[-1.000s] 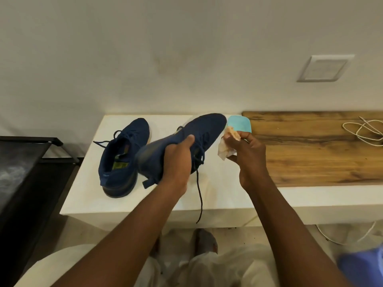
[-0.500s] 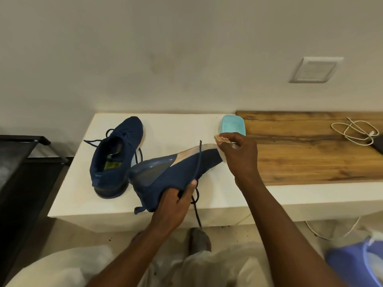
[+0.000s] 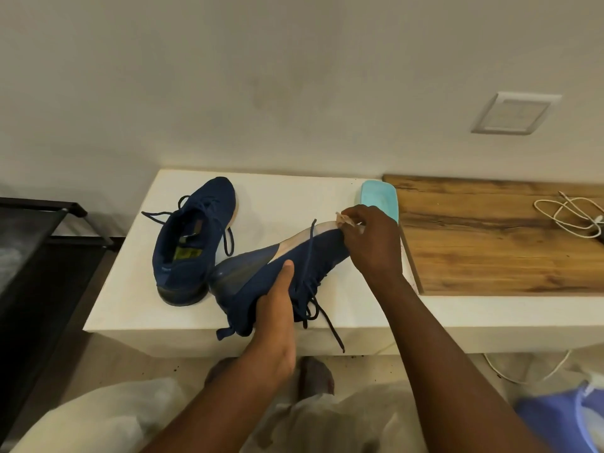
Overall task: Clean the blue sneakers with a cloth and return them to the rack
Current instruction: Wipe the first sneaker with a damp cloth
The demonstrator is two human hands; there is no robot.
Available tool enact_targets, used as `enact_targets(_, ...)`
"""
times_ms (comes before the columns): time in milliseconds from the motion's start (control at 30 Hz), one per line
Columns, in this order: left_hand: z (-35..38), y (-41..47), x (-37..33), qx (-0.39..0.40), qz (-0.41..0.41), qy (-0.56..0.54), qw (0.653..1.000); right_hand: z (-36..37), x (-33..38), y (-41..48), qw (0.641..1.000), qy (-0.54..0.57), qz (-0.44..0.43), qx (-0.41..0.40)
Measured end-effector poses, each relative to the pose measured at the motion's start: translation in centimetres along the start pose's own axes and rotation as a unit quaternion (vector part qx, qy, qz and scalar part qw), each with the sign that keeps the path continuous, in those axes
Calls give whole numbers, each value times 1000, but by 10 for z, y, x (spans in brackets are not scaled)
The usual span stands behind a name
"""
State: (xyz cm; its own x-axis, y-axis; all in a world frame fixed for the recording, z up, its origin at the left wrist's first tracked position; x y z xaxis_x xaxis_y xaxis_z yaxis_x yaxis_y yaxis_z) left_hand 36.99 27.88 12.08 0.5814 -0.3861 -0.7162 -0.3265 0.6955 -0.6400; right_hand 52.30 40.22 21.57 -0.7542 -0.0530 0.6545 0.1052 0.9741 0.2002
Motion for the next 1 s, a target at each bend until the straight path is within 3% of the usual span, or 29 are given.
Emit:
enact_targets(133,2,0,0,51,-36,-46,997,17,19,-1,991,-96,-83,41)
enact_targets(267,-3,2,-2,49,-3,-28,998,41,55,-21,954,-212,-191,90)
enact_targets(400,-1,-4,-1,50,-77,-19,996,75,81,-50,921,-227,-256,185)
enact_targets(533,-9,3,4,28,21,67,997,76,80,-46,924,-200,-247,213)
enact_targets(700,0,2,-2,11,61,74,995,24,44,-8,968,-213,-116,71)
enact_targets(833,5,0,9,34,50,97,993,51,63,-31,952,-209,-157,158)
enact_targets(1000,1,0,16,36,25,144,989,65,79,-56,966,-53,-161,193)
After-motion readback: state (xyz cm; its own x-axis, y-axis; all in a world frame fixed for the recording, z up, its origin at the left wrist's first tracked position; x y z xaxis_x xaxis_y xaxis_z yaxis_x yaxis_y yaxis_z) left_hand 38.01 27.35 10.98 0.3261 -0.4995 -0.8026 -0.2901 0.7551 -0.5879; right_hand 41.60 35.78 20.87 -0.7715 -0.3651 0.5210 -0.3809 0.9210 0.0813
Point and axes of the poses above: each hand's wrist, its own y-axis towards the middle knuckle, its own z-axis out of the palm, x = y × z, the point moved 7 cm from there along y, towards the middle knuckle, and after that the axes turned 1 degree about z, right-handed, at the moved point
